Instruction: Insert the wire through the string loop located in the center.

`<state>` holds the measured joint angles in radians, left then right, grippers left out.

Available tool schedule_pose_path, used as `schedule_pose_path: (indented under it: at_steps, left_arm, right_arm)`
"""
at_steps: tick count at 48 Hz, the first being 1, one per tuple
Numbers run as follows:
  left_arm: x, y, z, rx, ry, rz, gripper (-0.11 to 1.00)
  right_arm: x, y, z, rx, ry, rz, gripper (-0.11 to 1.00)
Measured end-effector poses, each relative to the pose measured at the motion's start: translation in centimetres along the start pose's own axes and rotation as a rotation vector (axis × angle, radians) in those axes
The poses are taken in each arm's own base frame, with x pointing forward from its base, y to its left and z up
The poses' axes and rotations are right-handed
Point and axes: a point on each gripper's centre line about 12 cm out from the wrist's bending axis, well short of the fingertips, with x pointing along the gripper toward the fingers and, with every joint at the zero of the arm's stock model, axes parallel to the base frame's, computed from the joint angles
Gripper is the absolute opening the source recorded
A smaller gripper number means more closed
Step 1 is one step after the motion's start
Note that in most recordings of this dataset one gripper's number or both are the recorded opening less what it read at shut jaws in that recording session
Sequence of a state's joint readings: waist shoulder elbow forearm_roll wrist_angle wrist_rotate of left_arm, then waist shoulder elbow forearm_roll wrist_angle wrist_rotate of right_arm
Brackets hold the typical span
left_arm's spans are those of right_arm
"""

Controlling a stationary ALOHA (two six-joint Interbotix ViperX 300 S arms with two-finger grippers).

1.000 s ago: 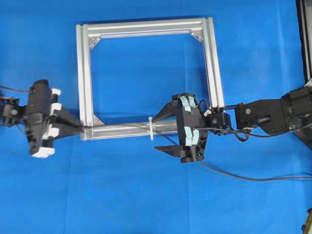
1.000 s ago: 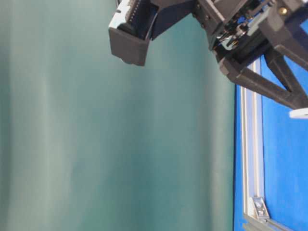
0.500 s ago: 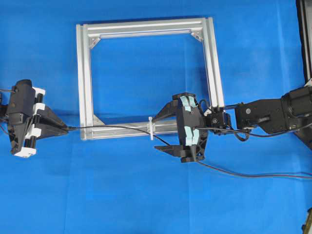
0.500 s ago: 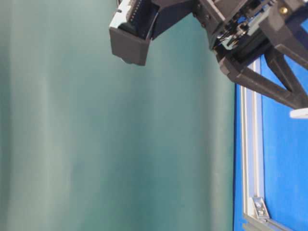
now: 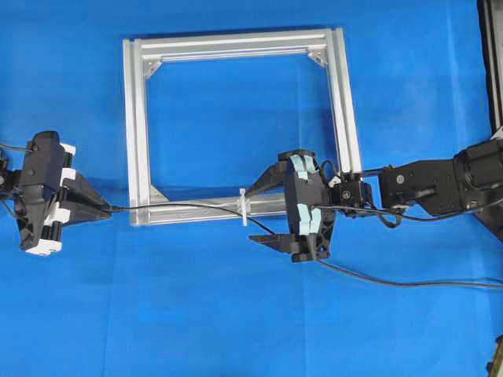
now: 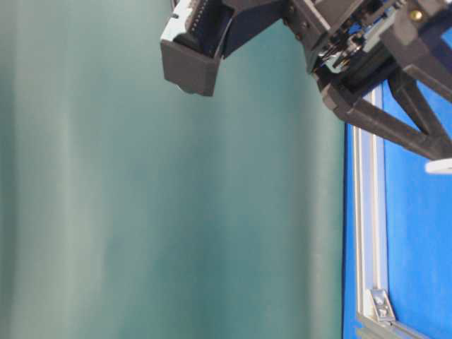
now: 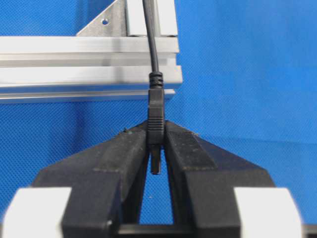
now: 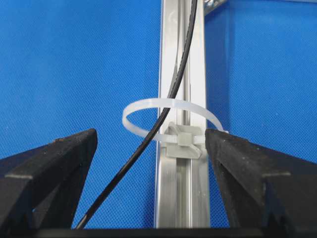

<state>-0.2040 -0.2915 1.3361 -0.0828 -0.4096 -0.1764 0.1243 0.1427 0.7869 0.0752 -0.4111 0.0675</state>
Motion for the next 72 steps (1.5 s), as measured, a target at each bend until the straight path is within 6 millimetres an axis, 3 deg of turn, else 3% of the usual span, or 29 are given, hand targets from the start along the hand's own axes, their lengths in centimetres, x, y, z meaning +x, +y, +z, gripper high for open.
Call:
schedule_pose_path:
  at_steps: [8,13,25,41,51,72]
  left_arm:
    - [0.0,0.0,0.0,-0.005,0.003,0.000,0.72]
    - [0.0,0.0,-0.2,-0.002,0.014,0.002,0.91]
    - [0.0,0.0,0.0,-0.002,0.023,0.003,0.91]
    - [-1.4,-1.0,3.4,0.009,-0.043,-0.024,0.91]
    - [-2.7,-1.3,4.4,0.011,-0.081,-0.039,0.91]
    - [-2.9,-1.3,4.6,0.010,-0.091,-0.042,0.91]
  right_arm:
    - [0.0,0.0,0.0,0.000,0.000,0.000,0.81]
    - [-0.1,0.0,0.2,0.000,-0.005,0.001,0.81]
    - [-0.8,0.2,1.2,0.000,-0.020,0.004,0.81]
    - [-2.6,0.3,3.4,0.002,-0.064,0.010,0.81]
    - [-3.4,0.3,4.4,-0.007,-0.085,0.011,0.81]
    - [-3.5,0.4,4.6,-0.012,-0.090,0.012,0.81]
